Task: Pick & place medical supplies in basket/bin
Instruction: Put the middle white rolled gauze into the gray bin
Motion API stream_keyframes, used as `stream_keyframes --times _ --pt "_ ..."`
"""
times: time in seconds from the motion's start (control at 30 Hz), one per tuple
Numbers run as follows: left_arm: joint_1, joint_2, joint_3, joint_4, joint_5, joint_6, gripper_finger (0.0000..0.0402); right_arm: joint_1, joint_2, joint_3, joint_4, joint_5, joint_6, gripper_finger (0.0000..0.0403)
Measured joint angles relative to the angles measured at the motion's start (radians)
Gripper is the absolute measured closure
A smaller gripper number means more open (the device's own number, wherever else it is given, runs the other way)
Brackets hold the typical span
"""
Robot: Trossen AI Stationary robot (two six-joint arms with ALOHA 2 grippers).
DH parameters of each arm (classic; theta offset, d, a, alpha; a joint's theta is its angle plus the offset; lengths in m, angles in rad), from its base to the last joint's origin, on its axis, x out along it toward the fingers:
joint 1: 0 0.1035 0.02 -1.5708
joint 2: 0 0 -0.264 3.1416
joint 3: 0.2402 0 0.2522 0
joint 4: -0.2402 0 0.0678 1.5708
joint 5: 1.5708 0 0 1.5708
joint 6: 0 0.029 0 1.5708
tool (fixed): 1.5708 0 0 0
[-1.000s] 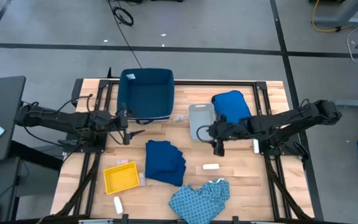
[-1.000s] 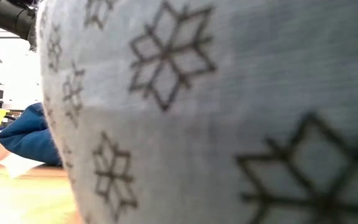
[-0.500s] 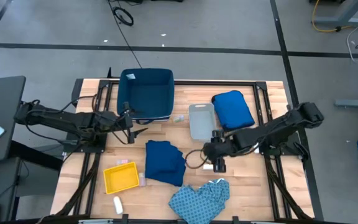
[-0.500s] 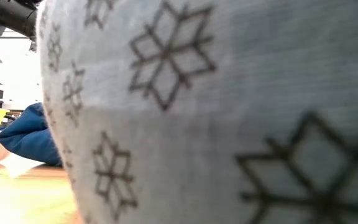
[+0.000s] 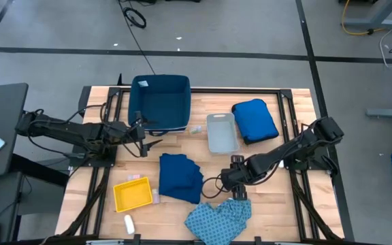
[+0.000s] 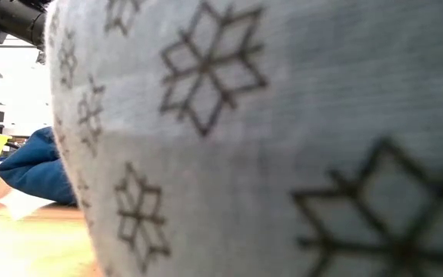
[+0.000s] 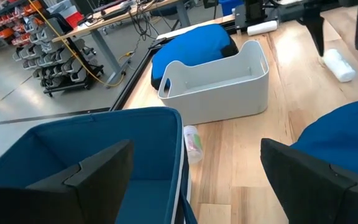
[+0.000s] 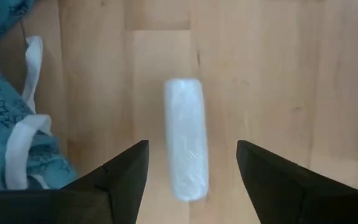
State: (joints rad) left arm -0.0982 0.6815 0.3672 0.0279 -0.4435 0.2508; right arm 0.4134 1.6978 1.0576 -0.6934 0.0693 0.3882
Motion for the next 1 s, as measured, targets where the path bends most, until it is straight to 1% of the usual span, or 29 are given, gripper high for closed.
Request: stream_keyframes --times 0.3,0.5,0.6,0.67,0.73,0.8,0.93,0.97,1.0 --pt "0.000 0.000 0.000 -0.004 0.024 -0.035 0.0047 0.000 0.043 -0.004 0.029 0.001 -0.021 0.0149" --pt "0.000 0.012 0.000 0.001 0.027 -0.045 0.0047 0.005 0.106 -0.005 0.058 0.001 -0.034 0.0149" --pt "0.000 0.018 -0.001 0.005 0.026 -0.045 0.0047 0.008 0.125 -0.004 0.060 0.000 -0.037 0.0159" --pt "0.000 0.019 -0.001 -0.001 0.026 -0.045 0.0047 0.014 0.130 -0.003 0.065 0.000 -0.037 0.0176" --pt "0.000 0.026 -0.001 0.003 0.026 -0.045 0.0047 0.021 0.131 -0.003 0.069 0.002 -0.030 0.0205" --pt "0.000 0.032 -0.001 0.001 0.026 -0.045 0.0047 0.027 0.132 -0.003 0.073 0.004 -0.027 0.0245" --pt "0.000 0.046 -0.001 0.003 0.026 -0.045 0.0047 0.029 0.132 -0.002 0.074 -0.017 -0.002 0.0352" --pt "0.000 0.050 -0.001 0.003 0.026 -0.045 0.0047 0.029 0.132 -0.002 0.074 -0.024 -0.001 0.0369" --pt "0.000 0.053 -0.001 0.003 0.026 -0.045 0.0047 0.032 0.132 -0.002 0.074 -0.024 0.000 0.0369"
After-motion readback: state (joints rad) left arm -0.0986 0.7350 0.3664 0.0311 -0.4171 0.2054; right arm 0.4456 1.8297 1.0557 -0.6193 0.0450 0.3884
